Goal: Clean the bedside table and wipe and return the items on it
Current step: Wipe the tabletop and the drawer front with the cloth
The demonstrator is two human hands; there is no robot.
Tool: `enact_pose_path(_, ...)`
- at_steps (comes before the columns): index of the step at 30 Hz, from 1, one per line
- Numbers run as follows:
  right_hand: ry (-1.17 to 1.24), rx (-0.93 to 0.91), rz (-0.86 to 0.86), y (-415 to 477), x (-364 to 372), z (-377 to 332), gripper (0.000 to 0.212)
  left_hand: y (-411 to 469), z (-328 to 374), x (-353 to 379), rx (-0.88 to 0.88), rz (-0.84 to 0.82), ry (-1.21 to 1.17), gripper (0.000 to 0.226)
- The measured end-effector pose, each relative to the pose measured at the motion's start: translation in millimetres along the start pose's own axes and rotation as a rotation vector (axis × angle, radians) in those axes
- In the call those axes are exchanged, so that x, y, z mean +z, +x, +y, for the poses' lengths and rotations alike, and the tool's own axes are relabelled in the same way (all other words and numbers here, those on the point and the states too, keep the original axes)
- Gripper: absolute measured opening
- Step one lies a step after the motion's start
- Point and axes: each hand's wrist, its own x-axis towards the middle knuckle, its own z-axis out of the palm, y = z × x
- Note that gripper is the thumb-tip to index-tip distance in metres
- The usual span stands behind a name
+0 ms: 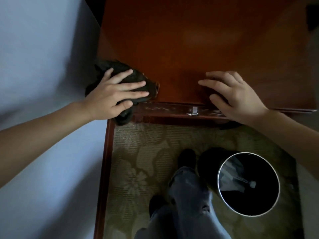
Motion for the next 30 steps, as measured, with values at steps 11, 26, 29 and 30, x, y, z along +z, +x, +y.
enact_pose_path(11, 0.025, -0.017, 0.145, -11.1, 20.3, 1.6, 0.048, 1.0, 7.7, 9.4, 0.009, 0.250, 0.021, 0.051)
enact_pose_path(26, -0.177, -0.161, 0.217, -14.2, 35.2, 9.2, 0.037, 9.4, 82.4, 27.8, -0.444, 1.130, -0.150, 0.036)
enact_pose_path(29, -0.182, -0.168, 0.171, -15.7, 32.4, 8.6, 0.040, -28.9, 66.8, 24.2, -0.860, 1.154, 0.033, 0.037)
enact_pose_path(30, -0.191, -0.170, 0.168, -16.1, 32.7, 8.0, 0.041, -41.2, 64.5, 27.9, -0.856, 1.119, 0.082, 0.036)
